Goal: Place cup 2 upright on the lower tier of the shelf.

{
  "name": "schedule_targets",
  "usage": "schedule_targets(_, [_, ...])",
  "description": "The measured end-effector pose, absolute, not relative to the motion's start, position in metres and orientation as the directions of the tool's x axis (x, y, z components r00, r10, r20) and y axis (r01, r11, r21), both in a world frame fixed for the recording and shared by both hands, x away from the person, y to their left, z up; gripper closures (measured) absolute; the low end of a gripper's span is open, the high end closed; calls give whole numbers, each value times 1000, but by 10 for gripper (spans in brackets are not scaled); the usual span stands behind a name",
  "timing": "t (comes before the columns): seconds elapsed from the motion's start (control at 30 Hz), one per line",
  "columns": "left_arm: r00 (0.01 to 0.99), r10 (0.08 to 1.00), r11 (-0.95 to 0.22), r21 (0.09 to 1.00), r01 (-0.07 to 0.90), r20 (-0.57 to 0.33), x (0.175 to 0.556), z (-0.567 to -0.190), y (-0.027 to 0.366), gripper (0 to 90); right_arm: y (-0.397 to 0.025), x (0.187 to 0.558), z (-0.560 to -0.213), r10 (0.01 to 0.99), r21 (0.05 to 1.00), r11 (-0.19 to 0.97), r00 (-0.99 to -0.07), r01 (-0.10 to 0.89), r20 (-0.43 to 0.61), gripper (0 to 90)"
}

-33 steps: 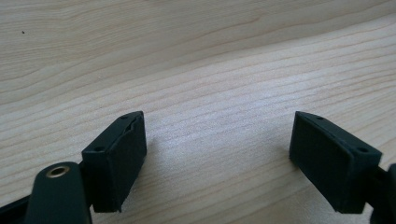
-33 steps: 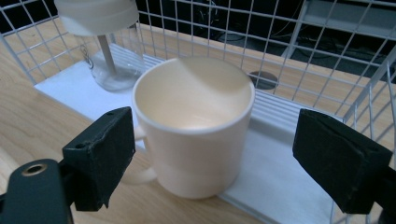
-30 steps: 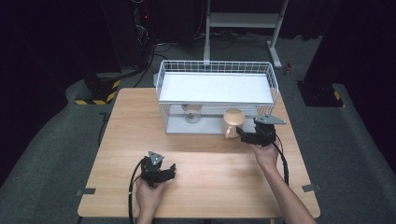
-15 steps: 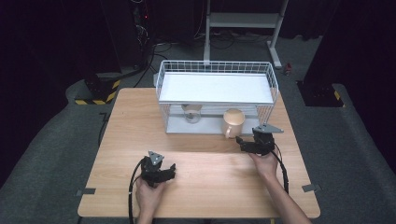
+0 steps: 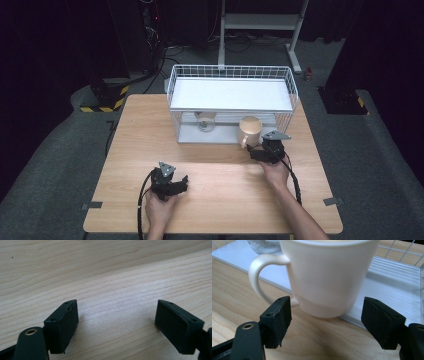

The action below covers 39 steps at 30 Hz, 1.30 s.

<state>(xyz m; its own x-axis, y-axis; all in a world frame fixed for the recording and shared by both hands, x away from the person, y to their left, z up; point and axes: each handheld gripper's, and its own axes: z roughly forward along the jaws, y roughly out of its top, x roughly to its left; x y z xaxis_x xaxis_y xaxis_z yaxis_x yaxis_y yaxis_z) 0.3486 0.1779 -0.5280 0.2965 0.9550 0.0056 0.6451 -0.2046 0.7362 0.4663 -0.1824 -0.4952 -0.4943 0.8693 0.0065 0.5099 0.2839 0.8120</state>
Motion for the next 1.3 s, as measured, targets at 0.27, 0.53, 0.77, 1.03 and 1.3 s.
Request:
schedule_targets(0.27, [295,955,-204,737,645,6,348,-528,178,194,-179,472,-501,877,814,276,-480,511,4,283])
schedule_targets(0.53, [295,955,-203,737,645,5,348,-528,178,194,-173,478,-496,876,804,298,-483,514,-15,305])
schedule_targets(0.77, [295,955,-203,737,644,5,348,-528,178,194,-168,489,-494,880,799,298,-475,523,-17,321])
schedule_targets(1.03, [296,955,-205,737,644,7,348,-528,178,196,-162,497,-501,888,796,289,-460,532,-15,336])
schedule_targets(1.3, [296,955,-205,738,644,7,348,-528,178,196,-160,505,-503,894,793,267,-447,548,8,350])
